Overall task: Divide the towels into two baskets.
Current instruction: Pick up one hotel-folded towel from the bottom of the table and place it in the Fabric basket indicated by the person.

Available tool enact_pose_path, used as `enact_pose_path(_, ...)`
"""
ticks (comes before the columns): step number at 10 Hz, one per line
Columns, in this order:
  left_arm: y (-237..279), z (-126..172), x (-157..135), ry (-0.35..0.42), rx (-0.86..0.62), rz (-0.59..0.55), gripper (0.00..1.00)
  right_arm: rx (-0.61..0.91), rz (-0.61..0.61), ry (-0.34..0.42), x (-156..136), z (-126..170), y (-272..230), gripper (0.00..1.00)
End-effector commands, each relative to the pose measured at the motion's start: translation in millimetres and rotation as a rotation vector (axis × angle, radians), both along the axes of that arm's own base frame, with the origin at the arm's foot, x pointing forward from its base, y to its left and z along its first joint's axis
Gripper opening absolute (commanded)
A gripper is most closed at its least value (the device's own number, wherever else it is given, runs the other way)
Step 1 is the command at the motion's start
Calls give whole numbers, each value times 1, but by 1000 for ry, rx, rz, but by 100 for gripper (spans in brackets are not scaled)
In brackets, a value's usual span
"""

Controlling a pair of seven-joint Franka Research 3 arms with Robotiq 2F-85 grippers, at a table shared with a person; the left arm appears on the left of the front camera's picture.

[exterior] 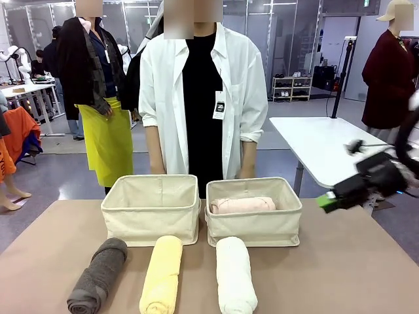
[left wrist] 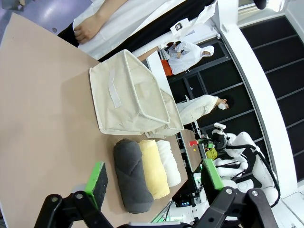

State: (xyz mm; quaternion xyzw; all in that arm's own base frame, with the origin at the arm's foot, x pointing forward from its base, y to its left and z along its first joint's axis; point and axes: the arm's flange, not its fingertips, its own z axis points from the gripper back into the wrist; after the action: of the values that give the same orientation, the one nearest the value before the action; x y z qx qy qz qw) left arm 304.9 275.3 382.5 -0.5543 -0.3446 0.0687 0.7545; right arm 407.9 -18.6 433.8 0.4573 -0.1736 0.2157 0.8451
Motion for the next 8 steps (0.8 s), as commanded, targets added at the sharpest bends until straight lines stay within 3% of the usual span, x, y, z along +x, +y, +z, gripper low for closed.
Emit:
enact_pose_path(1, 2, 1, -3, -10, -2, 2, 100, 151, -108, 60, -17, -17, -56, 75)
enact_pose_path(4, 2, 1, -3, -10, -2, 2, 100, 321, -204, 125, -50, -57, -129, 75)
enact_pose_path(6, 2, 1, -3, -10, -2, 2, 100, 303, -150, 193, -35, -78, -125, 75)
enact_pose_path(7, 2, 1, -3, -10, -2, 2, 100, 296, -221, 174, -61, -63, -140, 75)
enact_pose_path(8, 2, 1, -3, -10, -2, 2, 100, 296, -221, 174, -61, -63, -140, 75)
